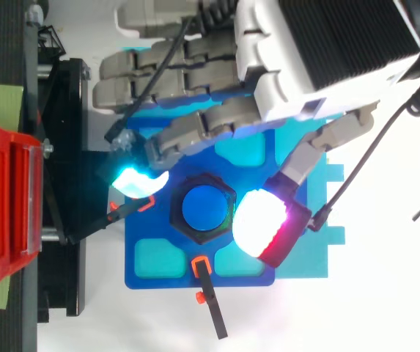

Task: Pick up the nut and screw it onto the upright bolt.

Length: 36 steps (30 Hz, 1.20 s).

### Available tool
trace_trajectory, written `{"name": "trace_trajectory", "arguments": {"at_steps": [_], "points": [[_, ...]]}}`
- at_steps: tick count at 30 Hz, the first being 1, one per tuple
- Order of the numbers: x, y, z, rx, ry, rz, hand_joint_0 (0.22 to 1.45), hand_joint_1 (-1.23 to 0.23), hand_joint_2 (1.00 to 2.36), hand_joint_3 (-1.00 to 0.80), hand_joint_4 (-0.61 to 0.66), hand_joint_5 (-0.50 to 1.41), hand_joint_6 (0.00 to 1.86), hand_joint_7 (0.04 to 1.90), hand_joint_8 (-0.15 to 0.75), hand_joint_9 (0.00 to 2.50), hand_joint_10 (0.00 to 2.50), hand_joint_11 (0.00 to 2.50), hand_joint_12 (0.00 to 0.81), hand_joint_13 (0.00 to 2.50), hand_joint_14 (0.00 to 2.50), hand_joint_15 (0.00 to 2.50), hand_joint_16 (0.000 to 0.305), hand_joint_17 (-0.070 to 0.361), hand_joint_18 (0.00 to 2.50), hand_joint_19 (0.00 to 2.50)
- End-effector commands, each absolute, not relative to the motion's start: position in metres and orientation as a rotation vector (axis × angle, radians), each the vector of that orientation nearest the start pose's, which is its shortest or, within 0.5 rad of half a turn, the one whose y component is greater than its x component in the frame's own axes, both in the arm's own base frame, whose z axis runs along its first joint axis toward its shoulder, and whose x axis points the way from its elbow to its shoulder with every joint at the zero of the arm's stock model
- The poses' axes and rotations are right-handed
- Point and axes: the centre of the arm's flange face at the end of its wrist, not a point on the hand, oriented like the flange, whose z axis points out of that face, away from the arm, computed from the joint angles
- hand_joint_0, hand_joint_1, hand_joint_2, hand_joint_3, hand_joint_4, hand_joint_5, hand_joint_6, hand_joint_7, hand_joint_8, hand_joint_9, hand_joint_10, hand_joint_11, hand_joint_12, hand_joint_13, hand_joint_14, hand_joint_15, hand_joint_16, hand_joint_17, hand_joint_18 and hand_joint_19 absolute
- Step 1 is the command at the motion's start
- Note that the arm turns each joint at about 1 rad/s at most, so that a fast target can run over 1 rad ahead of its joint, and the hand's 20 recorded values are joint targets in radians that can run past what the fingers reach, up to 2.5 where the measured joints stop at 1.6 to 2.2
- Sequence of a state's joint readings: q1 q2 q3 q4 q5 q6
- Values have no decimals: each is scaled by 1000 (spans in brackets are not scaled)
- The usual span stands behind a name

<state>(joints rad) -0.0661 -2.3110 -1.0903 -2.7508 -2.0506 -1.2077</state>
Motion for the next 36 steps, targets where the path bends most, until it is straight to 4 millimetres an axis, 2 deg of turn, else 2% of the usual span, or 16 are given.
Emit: {"name": "trace_trajectory", "arguments": {"at_steps": [1,14,36], "points": [[758,-132,277,-73,1478,595,426,-155,1000,-500,38,-195,500,532,163,63,0,0,350,0,0,0,53,118,0,0],[755,-136,275,-72,1494,598,427,-159,1000,-500,88,-172,501,577,181,137,0,0,357,0,0,0,53,119,0,0],[753,-140,273,-65,1506,599,446,-186,1000,-500,178,-118,503,777,228,332,0,0,364,30,0,0,49,111,0,0]]}}
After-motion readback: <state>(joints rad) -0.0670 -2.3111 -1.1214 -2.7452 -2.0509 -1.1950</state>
